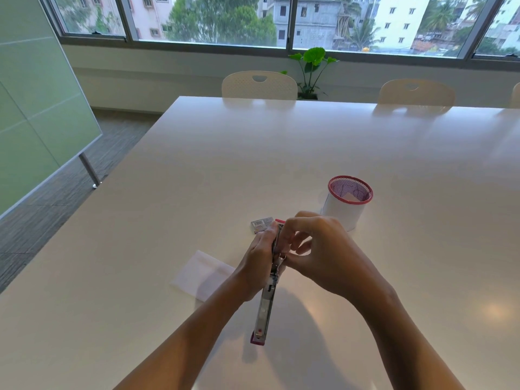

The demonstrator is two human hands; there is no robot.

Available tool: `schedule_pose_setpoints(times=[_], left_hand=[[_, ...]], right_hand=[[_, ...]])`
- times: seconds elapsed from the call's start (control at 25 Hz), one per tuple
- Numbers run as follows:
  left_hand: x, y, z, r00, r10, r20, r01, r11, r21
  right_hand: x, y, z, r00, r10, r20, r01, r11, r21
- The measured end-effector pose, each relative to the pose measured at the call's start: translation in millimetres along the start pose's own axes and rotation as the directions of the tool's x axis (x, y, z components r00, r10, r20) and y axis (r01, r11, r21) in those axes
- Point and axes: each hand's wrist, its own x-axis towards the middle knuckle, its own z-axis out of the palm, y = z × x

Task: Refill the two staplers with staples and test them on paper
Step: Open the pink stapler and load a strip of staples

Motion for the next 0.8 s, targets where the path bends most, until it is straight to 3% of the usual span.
schedule_pose_setpoints(times=[0.2, 0.4, 0.52, 0.68, 0.8], left_hand=[[4.3, -6.1, -6.1, 0.998, -0.026, 0.056, 0.029, 0.998, -0.054], [7.2, -10.0, -6.2, 0.997, -0.003, 0.071, 0.01, 0.994, -0.105], [7.8, -10.5, -6.3, 1.0, -0.006, 0.014, 0.007, 0.999, -0.045], [7.3, -8.7, -5.5, 0.998, -0.051, -0.037, 0.05, 0.998, -0.034], [7.1, -7.7, -6.1, 0.997, -0.048, -0.055, 0.048, 0.999, 0.001]], right_hand=[[3.1, 7.5, 1.6, 0.994, -0.1, 0.033, 0.099, 0.994, 0.047], [3.3, 11.2, 5.1, 0.997, -0.066, 0.032, 0.061, 0.987, 0.148], [4.9, 14.5, 2.9, 1.0, 0.002, 0.03, -0.009, 0.967, 0.254], [12.4, 31.8, -10.2, 0.967, 0.224, -0.121, -0.18, 0.937, 0.298], [24.4, 59.2, -29.5, 0.872, 0.328, -0.363, -0.269, 0.941, 0.204]])
